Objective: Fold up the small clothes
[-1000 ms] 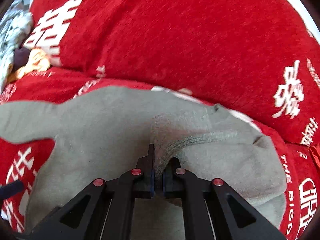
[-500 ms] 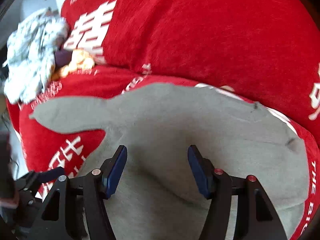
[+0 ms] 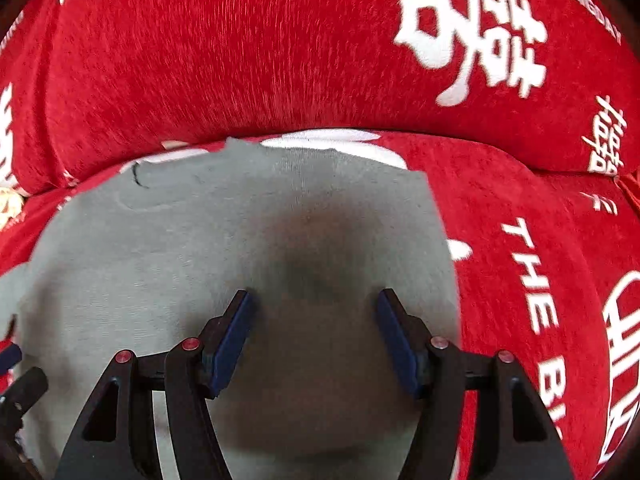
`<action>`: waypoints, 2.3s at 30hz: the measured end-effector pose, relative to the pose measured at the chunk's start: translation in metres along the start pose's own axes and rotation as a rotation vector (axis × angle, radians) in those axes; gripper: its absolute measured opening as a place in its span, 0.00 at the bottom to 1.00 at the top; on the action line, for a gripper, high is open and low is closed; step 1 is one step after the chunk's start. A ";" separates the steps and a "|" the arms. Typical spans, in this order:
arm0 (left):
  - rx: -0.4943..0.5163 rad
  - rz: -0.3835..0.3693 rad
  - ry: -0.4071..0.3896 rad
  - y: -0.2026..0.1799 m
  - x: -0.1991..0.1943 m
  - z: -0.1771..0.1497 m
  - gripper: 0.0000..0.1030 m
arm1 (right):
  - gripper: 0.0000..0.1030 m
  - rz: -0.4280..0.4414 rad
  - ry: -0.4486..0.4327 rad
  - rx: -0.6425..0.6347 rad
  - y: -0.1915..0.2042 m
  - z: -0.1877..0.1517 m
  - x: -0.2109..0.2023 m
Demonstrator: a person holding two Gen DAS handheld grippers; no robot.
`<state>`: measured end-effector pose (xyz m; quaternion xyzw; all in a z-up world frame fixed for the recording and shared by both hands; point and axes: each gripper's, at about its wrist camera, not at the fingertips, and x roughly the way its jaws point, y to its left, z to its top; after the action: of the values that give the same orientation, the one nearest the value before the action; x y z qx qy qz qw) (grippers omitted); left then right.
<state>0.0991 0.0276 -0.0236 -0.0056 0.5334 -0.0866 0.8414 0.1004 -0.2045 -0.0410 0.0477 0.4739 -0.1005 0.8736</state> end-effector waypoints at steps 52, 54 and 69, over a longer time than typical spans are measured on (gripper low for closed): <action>0.082 0.018 -0.073 0.018 -0.065 -0.142 1.00 | 0.85 0.094 -0.080 -0.240 0.026 -0.205 -0.134; 0.015 0.005 -0.072 0.038 -0.073 -0.140 1.00 | 0.85 0.099 -0.034 -0.247 0.025 -0.205 -0.140; -0.759 0.362 -0.115 0.332 -0.056 -0.075 1.00 | 0.85 0.151 -0.049 -0.281 0.072 -0.180 -0.146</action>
<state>0.0546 0.3698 -0.0393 -0.2260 0.4722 0.2656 0.8096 -0.1090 -0.0832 -0.0177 -0.0420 0.4568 0.0315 0.8880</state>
